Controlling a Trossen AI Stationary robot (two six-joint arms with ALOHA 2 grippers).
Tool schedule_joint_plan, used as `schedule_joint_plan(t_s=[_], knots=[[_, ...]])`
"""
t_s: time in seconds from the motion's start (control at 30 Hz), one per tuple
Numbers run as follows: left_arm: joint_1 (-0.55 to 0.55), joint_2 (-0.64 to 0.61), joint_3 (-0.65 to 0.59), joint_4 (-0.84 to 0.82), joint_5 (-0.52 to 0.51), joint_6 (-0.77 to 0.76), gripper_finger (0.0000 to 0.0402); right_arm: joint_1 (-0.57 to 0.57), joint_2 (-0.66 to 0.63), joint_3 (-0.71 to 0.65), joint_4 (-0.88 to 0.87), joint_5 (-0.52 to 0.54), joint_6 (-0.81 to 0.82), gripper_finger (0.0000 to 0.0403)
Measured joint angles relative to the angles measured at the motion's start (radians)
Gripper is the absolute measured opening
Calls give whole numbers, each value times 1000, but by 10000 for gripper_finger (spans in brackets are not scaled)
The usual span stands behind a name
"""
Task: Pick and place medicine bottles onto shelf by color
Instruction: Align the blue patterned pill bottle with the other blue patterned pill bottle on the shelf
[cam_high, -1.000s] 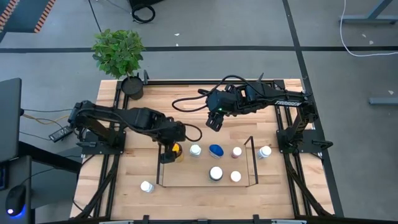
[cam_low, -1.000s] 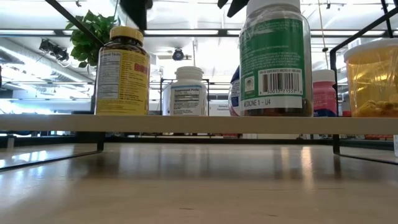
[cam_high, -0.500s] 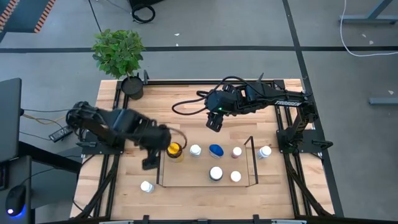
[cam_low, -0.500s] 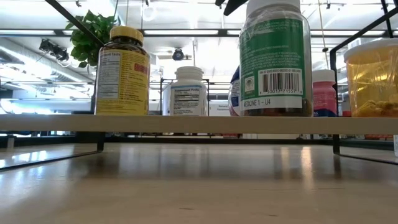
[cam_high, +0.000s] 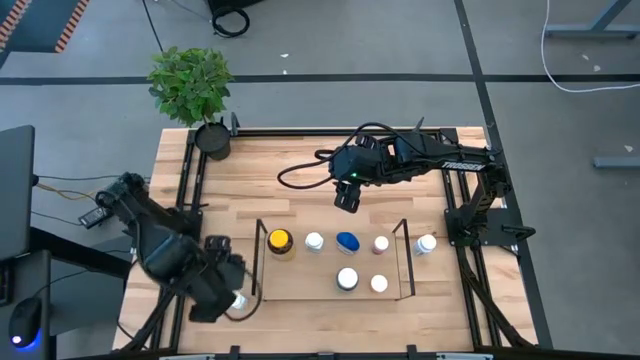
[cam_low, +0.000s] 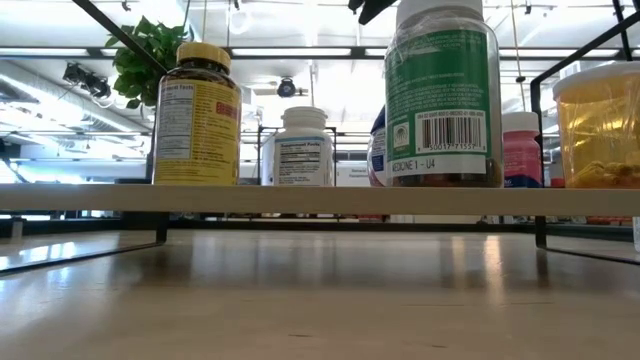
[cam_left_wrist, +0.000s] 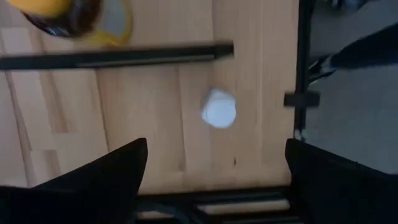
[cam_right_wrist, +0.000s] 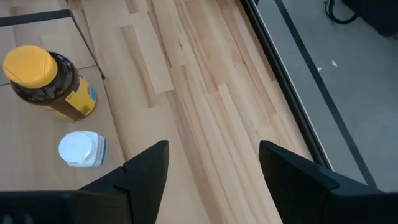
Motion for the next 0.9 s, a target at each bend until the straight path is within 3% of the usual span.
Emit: schedule_joint_plan(t_s=[0.2,0.43,0.7,0.9], knots=[[-72,-1,-173,50,2,-7,386,5,0,0,3,1,65,257],[-131,-90,-451,303,50,15,360,23,0,0,12,22,218,257],[-172,-237,-621,507,-45,-10,348,50,0,0,34,69,326,257],[-205,-264,-754,665,-82,-4,348,51,0,0,34,82,414,257]])
